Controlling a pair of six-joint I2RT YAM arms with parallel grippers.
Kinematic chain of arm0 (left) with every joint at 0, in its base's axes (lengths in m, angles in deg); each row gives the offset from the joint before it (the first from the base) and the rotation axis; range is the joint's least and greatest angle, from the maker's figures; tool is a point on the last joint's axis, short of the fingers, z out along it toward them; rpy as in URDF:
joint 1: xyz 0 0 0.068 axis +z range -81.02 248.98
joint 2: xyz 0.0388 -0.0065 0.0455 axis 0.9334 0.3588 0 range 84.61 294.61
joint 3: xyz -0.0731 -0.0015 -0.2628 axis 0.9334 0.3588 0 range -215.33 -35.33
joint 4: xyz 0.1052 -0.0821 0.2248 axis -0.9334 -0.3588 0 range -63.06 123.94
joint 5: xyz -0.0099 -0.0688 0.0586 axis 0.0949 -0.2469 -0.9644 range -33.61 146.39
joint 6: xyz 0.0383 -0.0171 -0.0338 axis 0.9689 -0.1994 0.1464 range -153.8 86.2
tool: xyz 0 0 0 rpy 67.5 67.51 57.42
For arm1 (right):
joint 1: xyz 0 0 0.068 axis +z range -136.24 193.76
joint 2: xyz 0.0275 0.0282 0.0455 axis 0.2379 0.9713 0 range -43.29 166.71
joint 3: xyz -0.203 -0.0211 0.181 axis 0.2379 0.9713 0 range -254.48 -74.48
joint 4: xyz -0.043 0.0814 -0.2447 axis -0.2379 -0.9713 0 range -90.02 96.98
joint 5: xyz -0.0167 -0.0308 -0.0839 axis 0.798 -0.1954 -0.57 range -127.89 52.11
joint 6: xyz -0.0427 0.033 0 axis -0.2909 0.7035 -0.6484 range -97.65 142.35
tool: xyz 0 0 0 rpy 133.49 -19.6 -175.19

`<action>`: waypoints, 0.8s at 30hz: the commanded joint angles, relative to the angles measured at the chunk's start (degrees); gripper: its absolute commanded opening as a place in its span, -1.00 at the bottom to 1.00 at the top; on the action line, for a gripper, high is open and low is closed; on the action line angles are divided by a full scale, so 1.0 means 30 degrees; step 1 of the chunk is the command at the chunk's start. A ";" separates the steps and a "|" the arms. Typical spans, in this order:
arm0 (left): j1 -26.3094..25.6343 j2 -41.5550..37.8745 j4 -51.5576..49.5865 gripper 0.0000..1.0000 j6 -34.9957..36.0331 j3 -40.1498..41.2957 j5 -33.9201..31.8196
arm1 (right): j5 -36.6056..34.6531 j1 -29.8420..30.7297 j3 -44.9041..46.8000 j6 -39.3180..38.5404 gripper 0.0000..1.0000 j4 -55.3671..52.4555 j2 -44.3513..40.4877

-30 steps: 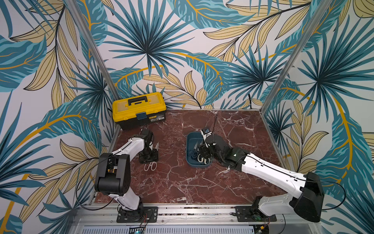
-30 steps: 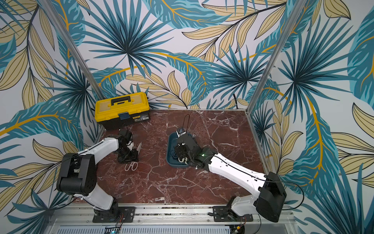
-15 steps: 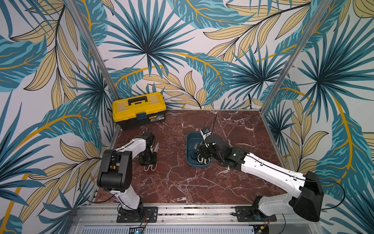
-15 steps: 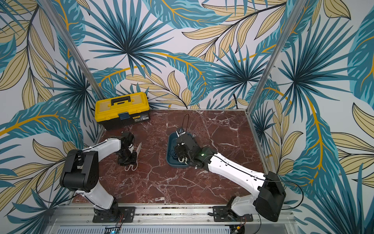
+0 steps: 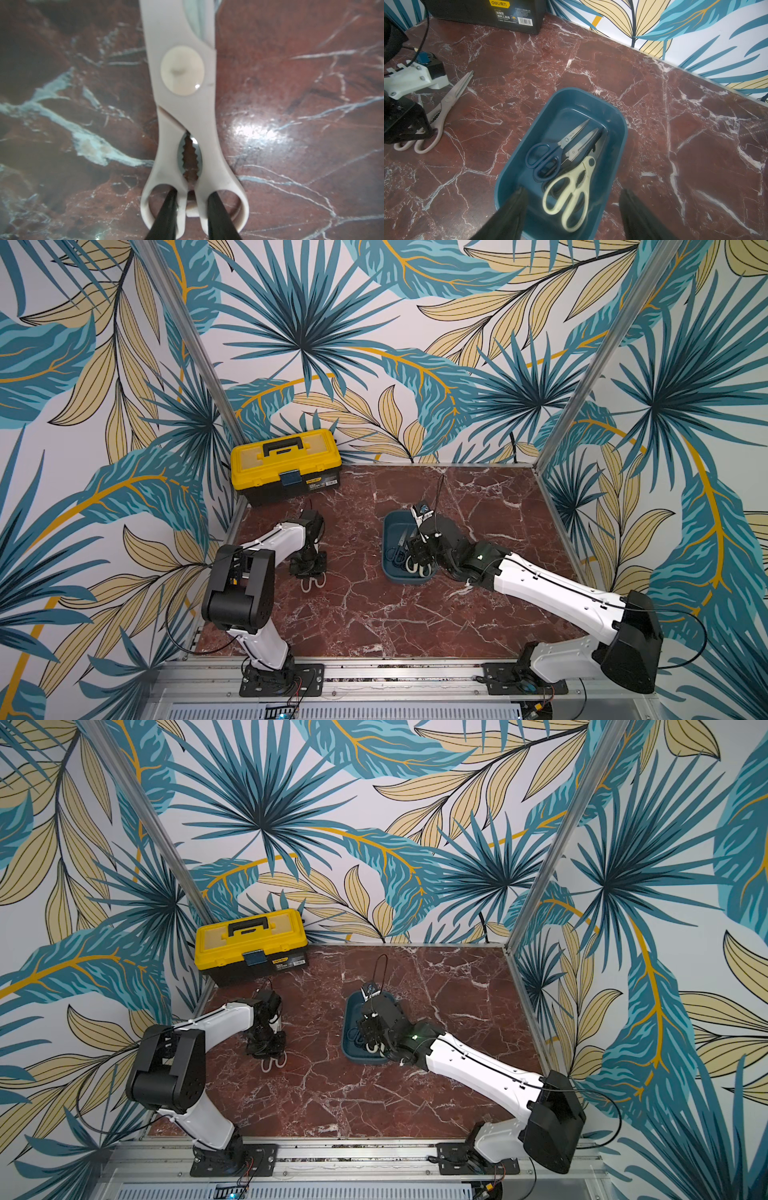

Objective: Put the scissors into the storage box
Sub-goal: Pick up the scissors from the center of the board, then place the scissors in the storage box.

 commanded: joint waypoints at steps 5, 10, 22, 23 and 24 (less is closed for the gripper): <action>-0.0868 -0.1018 -0.0138 -0.70 -0.0286 -0.1118 -0.0433 | -0.0416 0.0084 -0.0086 -0.0061 0.50 -0.0107 0.0078; -0.1592 -0.1702 -0.0824 -0.74 -0.0663 -0.2127 -0.0562 | -0.0594 0.0083 -0.0057 -0.0086 0.50 -0.0107 -0.0090; -0.7601 -0.0673 -0.2853 -0.67 -0.2710 -0.9182 -0.0419 | -0.5438 0.0074 0.1027 0.1490 0.51 0.0043 -0.2131; -0.8253 -0.0293 -0.2685 -0.67 -0.2843 -0.9808 -0.0313 | -0.6198 0.0096 0.1218 0.1841 0.51 -0.0015 -0.2387; -0.8782 0.0043 -0.2525 -0.65 -0.2928 -1.0367 -0.0136 | -0.6953 0.0081 0.1427 0.2171 0.51 -0.0094 -0.2683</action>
